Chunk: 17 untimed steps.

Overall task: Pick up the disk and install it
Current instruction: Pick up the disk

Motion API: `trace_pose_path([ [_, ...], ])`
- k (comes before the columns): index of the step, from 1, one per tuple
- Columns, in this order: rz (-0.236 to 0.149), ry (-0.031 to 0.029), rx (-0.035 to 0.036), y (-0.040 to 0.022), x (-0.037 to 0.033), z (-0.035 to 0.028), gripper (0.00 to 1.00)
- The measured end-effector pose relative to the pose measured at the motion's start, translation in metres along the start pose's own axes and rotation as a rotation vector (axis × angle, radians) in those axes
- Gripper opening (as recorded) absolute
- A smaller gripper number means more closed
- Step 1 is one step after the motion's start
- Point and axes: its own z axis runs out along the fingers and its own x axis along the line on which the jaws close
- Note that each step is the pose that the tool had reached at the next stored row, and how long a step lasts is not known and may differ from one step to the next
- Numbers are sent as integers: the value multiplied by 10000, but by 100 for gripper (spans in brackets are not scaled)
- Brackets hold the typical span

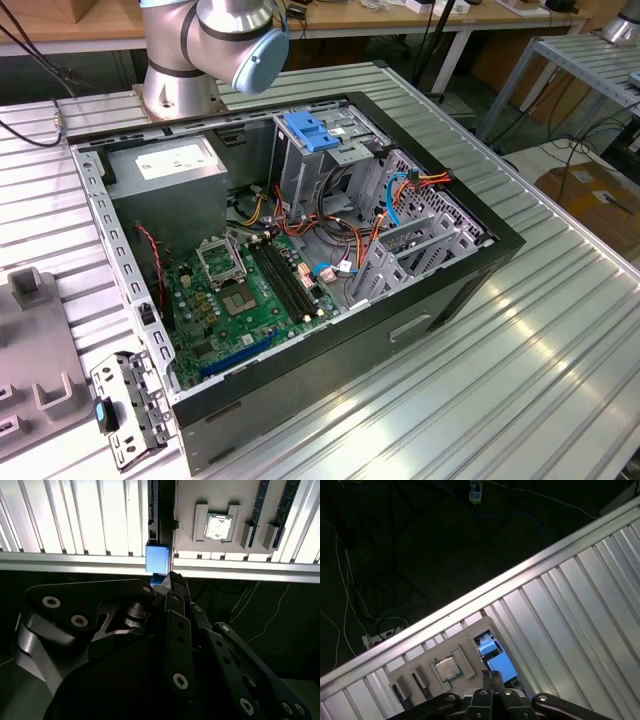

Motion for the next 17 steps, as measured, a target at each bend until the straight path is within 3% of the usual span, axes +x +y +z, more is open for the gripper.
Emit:
trace_pose_path([
  [1, -274, 16, 2, 0, 0, 6, 11],
  [7, -818, 31, 48, -4, -52, 34, 11],
  [11, -1392, 63, 59, -5, -71, 55, 11],
  [13, -2292, 116, 60, -5, -71, 66, 11],
  [17, -3119, 163, 67, -7, -71, 90, 11],
])
